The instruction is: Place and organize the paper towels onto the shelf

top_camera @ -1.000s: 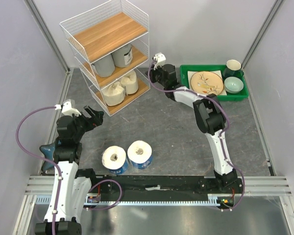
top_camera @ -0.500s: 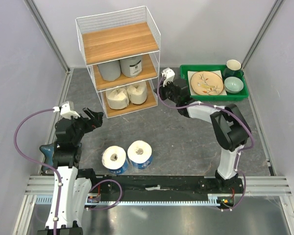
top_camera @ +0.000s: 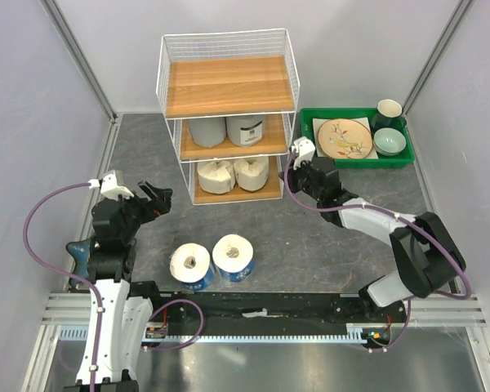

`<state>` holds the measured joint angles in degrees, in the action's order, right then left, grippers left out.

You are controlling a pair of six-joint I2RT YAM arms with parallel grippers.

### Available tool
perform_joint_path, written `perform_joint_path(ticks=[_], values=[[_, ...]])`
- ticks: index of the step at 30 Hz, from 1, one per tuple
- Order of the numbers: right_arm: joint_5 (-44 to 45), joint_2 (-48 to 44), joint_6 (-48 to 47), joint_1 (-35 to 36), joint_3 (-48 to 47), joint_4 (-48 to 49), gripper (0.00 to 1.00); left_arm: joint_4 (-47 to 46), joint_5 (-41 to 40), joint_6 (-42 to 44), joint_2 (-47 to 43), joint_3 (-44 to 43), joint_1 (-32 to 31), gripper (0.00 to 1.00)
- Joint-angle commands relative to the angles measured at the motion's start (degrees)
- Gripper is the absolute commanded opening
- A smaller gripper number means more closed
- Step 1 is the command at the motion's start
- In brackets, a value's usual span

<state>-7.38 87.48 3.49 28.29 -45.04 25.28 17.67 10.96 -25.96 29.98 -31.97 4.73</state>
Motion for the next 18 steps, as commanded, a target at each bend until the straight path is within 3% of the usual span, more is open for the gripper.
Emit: perform_joint_path(ticks=[1,5,6,7,10,18], values=[[7.46,-6.36,0.65,-0.78,2.23,-0.65,0.00,-0.45,0.99,1.08,-0.53,-0.38,-0.16,0.98],[10.98,-8.81,1.69,-0.96,3.63,-2.16,0.01,-0.45,0.64,1.87,-0.88,-0.03,-0.07,0.98],[11.24,-10.13,2.05,-0.87,3.90,-2.34,0.05,-0.44,0.47,1.79,-1.06,0.06,-0.07,0.98],[10.81,-10.92,2.40,-0.87,4.16,-3.03,0.23,-0.53,0.38,1.79,-1.06,0.15,-0.07,0.98],[9.66,-14.43,3.98,-0.96,4.25,-6.19,0.43,-0.88,0.64,1.79,-1.24,0.50,-0.16,0.98],[6.14,-29.37,7.06,-0.08,4.35,-18.05,0.52,-1.59,0.81,1.96,-1.32,1.47,-0.16,0.98]])
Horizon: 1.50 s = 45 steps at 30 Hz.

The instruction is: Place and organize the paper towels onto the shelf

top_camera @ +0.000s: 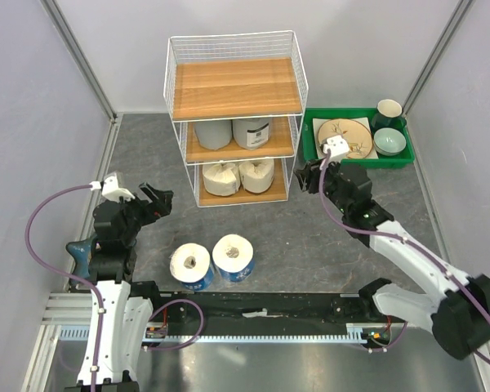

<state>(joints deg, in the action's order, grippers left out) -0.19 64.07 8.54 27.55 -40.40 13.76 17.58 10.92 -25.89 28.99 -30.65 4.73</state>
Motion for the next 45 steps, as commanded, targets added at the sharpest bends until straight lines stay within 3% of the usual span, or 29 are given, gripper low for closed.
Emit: perform_joint_path(ticks=[1,5,10,15,17,18,19,22,28,45], values=[[-0.96,-7.37,3.40,0.84,-0.64,-10.64,0.53,-1.41,0.77,1.90,-0.43,0.24,-0.16,0.98],[-5.42,-12.04,10.08,3.38,-3.27,-21.38,0.56,-1.50,0.77,1.90,-0.52,0.42,-0.16,0.99],[-5.44,-10.20,18.87,17.07,-4.77,-31.05,0.57,-1.33,0.68,2.07,-0.25,0.25,-0.16,0.98],[6.31,-2.83,24.24,33.32,-8.11,-35.29,0.60,-1.32,0.86,1.98,-0.08,0.24,-0.07,0.98],[9.75,0.59,25.47,35.72,-9.78,-35.99,0.66,-1.41,0.86,1.98,-0.08,0.33,-0.16,0.98],[11.42,1.40,26.70,37.56,-10.13,-35.91,0.75,-1.41,0.69,1.90,-0.08,0.33,-0.07,0.99],[14.22,2.19,26.88,38.36,-10.40,-35.12,0.93,-1.41,0.68,1.90,0.01,0.25,-0.16,0.98],[16.09,4.92,27.76,39.51,-11.36,-33.98,0.96,-1.15,0.51,2.07,-0.08,0.25,-0.07,0.99],[18.99,10.10,28.46,39.69,-13.73,-33.10,0.97,-1.24,0.51,2.16,-0.08,0.25,-0.25,0.99],[16.88,18.54,28.82,39.95,-15.41,-29.49,0.90,-1.24,0.33,1.98,-0.43,0.33,-0.25,0.99]])
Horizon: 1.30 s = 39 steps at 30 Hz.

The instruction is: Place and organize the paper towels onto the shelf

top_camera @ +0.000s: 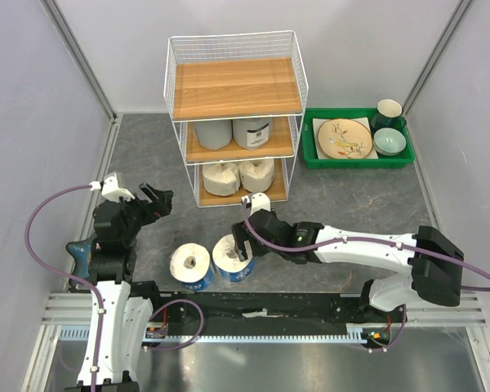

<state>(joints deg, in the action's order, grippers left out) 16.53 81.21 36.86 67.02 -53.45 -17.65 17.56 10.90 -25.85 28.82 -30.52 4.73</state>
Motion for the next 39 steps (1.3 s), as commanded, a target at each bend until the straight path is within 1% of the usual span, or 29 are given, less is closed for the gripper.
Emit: perform_joint_path(ticks=[1,4,7,10,11,16,17,19,20,23,26,27,29,30,34,37,39], values=[[0.08,2.19,0.40,0.39,-2.36,2.00,0.90,-1.21,0.27,2.03,-0.34,0.20,-0.16,0.99],[-0.10,3.68,0.05,0.65,-2.71,2.09,0.86,-1.21,0.27,1.94,-0.34,0.11,-0.25,0.99],[-0.19,4.57,-0.65,1.00,-3.32,2.09,0.78,-1.13,0.27,1.94,-0.52,0.20,-0.25,0.99],[-0.27,4.57,-1.61,1.09,-4.20,1.83,0.64,-1.13,0.09,1.94,-0.52,0.20,-0.16,0.99],[-0.36,4.40,-1.79,1.09,-4.47,1.57,0.54,-1.13,0.09,1.94,-0.52,0.29,-0.16,0.99],[0.17,0.98,-4.16,1.18,-6.66,0.60,0.35,-0.95,-0.09,1.94,-0.52,0.29,-0.16,0.99],[-0.01,0.27,-5.56,1.09,-7.10,0.34,0.29,-1.04,-0.26,2.03,-0.52,0.20,-0.16,0.99],[-0.10,-1.92,-6.88,1.09,-8.77,-0.36,0.24,-0.86,-0.35,1.94,-0.60,0.20,-0.25,0.99],[-0.19,-2.72,-7.59,1.18,-9.47,-1.06,0.20,-1.04,-0.44,1.85,-0.52,0.20,-0.25,0.99],[-0.54,-5.09,-10.22,1.09,-13.68,-3.61,0.15,-0.95,-0.35,1.85,-0.52,0.29,-0.25,0.99],[1.12,-6.50,-13.73,1.09,-20.53,-7.12,0.15,-1.04,-0.35,1.85,-0.52,0.20,-0.34,0.99],[2.00,-6.68,-15.57,1.09,-24.64,-8.01,0.16,-1.04,-0.35,1.94,-0.52,0.20,-0.25,0.99],[6.13,-6.59,-17.43,1.09,-29.32,-10.72,0.18,-0.95,-0.35,1.85,-0.52,0.29,-0.25,0.99],[7.62,-6.59,-18.13,1.18,-33.34,-11.09,0.18,-1.04,-0.35,1.85,-0.43,0.20,-0.25,0.99],[12.11,-5.98,-23.31,0.22,-41.10,-11.27,0.18,-0.95,-0.44,1.85,-0.60,0.29,-0.34,0.99],[12.82,-4.49,-24.64,-2.77,-47.17,-11.35,0.17,-0.95,-0.35,1.76,-0.43,0.29,-0.25,0.99],[11.60,-3.00,-24.30,-6.28,-52.79,-11.79,0.16,-0.95,-0.44,1.76,-0.52,0.29,-0.34,0.99]])
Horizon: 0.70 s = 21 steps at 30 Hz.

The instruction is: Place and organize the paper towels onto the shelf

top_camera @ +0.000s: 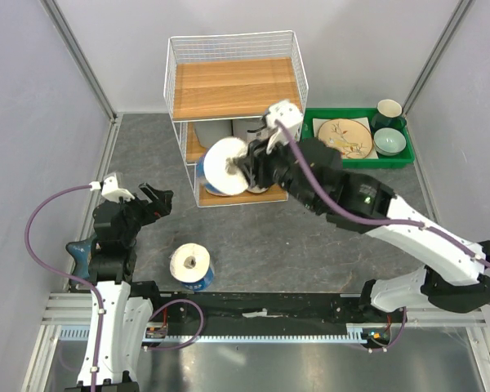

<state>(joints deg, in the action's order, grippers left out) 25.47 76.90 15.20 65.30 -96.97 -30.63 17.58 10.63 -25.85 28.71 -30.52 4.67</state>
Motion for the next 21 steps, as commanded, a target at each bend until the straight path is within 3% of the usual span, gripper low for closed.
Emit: perform_joint_path(ticks=[1,5,8,21], values=[[1.52,2.10,-2.72,-7.09,-11.47,0.93,0.16,-0.89,0.00,1.85,-0.41,0.20,-0.36,0.99],[-2.00,7.37,-4.73,-11.24,-27.08,-2.40,0.15,-0.88,-0.26,1.85,-0.76,0.20,-0.54,0.99],[-3.41,11.07,-6.06,-13.44,-33.70,-2.33,0.16,-0.80,-0.44,1.76,-0.67,0.11,-0.54,0.99],[-6.22,17.66,-5.45,-20.82,-37.51,0.57,0.15,-0.71,-0.61,1.85,-0.76,0.11,-0.62,0.99]])
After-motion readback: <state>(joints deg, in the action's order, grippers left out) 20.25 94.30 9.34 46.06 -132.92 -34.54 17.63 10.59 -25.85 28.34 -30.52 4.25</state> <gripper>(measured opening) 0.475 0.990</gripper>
